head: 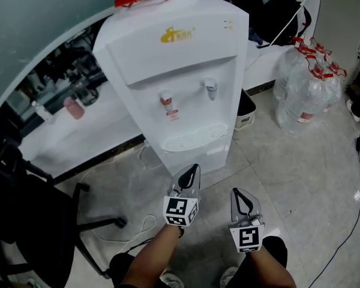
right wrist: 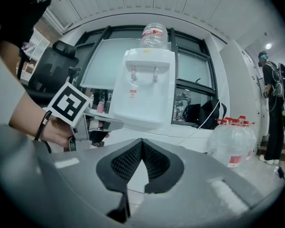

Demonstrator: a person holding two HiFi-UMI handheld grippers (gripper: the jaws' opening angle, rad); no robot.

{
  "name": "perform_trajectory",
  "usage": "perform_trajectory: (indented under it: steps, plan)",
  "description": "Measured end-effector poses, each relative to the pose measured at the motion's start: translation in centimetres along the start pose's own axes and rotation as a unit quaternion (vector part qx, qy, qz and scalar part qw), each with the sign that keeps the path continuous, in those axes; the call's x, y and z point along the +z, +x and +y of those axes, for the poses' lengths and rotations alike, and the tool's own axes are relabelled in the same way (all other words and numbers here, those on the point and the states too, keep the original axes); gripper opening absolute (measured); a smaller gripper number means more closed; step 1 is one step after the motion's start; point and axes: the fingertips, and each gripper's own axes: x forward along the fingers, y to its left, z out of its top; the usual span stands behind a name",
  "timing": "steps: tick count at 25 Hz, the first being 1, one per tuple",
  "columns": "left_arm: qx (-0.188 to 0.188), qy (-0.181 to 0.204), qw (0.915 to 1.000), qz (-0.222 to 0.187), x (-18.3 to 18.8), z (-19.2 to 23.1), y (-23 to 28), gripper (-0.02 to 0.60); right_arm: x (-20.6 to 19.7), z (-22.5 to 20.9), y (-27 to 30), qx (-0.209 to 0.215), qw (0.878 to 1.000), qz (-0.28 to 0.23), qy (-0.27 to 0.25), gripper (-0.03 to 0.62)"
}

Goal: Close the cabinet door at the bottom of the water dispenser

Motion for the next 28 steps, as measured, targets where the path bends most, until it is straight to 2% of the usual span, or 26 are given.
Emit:
perform_trajectory:
  steps: [5,10,13,17,24,28]
  plan:
    - [-0.022,-0.008,0.9994,-0.023,5.8,-0.9,-3.5,0.02,5.7,0.6,-1.1,0.008,1.0,0.005,-0.009,0.003]
    - [-0.048,-0.019,0.9987,-0.007,10.8,-2.1,-6.5,0.02,13.2,0.6,-2.6,0.018,0.999,0.025,-0.031,0.003]
    - [-0.047,-0.039,0.9981,0.001,14.2,-2.5,-8.5,0.02,17.5,0.3,-3.5,0.015,0.999,0.03,0.005,0.003]
    - [-0.038,-0.053,0.9977,0.017,20.4,-3.9,-11.0,0.02,23.9,-0.5,-4.9,0.005,0.998,0.038,0.056,0.003]
    - [-0.025,-0.033,0.9987,0.032,33.0,-6.4,-15.3,0.02,36.7,-2.6,-8.3,-0.006,0.996,0.042,0.083,0.003]
    - [-0.017,-0.048,0.9978,0.042,40.1,-6.7,-17.6,0.02,43.6,-2.2,-9.7,0.01,0.995,0.043,0.087,0.003]
